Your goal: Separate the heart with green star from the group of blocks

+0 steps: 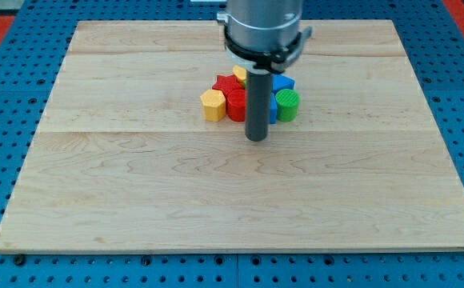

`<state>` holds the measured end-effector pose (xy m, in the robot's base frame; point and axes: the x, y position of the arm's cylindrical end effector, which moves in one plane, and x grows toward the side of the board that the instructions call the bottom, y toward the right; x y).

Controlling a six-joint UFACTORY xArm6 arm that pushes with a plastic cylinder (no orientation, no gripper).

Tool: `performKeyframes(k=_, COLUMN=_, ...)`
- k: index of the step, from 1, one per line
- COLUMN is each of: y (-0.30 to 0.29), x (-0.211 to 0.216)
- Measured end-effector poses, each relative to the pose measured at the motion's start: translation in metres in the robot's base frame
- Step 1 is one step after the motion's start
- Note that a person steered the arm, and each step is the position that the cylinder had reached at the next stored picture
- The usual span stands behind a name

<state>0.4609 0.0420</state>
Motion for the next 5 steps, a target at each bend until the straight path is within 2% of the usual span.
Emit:
performKeyframes(k=1, y=0.056, x=-0.003)
performKeyframes(k=2, y=0.072, x=-0.025)
performKeyframes(k=4, y=0.027, x=-0.089)
performKeyframes(k=5, y=0.011, x=-0.089)
